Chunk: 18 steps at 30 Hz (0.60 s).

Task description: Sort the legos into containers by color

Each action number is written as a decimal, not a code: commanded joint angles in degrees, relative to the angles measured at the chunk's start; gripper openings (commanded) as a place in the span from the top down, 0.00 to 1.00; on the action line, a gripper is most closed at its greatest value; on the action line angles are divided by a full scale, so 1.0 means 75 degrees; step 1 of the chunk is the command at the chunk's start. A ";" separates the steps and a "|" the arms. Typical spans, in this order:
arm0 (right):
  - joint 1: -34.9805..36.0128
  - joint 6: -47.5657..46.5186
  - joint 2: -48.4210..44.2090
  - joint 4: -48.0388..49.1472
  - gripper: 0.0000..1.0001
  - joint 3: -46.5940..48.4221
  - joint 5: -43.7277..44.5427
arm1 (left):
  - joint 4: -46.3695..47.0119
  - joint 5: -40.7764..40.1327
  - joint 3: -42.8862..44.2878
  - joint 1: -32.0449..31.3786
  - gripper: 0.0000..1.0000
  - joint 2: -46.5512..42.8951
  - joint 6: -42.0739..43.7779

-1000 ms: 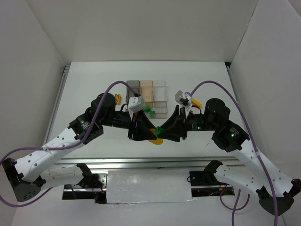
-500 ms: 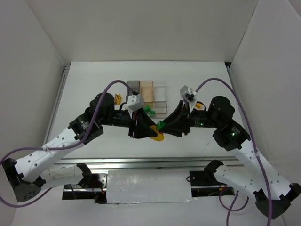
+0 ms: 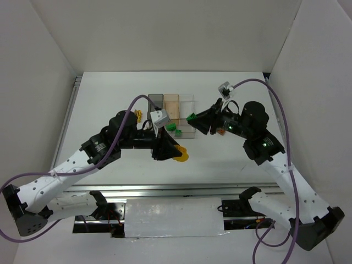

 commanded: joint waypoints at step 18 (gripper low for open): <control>0.0630 0.1093 0.5803 0.0283 0.97 0.1577 0.5801 | -0.4029 -0.8374 0.1778 0.0202 1.00 -0.1063 -0.2354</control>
